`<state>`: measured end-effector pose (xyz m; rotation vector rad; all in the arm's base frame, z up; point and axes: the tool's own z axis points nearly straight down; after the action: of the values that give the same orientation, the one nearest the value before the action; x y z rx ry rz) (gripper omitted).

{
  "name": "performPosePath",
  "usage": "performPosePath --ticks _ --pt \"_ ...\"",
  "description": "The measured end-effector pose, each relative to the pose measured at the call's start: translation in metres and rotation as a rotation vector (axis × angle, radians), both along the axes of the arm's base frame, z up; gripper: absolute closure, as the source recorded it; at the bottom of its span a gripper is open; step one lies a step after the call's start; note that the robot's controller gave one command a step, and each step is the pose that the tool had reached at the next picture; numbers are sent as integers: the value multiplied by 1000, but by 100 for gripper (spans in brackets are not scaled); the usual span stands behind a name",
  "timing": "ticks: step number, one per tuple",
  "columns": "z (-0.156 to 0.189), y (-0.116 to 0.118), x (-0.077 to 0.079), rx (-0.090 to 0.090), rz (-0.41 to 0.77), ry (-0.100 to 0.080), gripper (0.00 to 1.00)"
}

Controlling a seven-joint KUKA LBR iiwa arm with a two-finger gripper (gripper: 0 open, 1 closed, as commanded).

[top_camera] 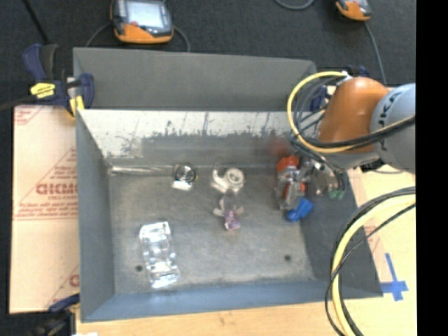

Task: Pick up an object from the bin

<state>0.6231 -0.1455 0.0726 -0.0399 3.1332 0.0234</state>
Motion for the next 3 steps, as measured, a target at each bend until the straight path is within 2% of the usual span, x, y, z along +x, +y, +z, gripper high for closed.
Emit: performPosePath --ticks 1,2,3 --pt "28 -1 -41 -13 -117 5 100" --pt "27 -1 -41 -14 -116 5 0" --pt "1 -3 -82 2 -115 -5 0"
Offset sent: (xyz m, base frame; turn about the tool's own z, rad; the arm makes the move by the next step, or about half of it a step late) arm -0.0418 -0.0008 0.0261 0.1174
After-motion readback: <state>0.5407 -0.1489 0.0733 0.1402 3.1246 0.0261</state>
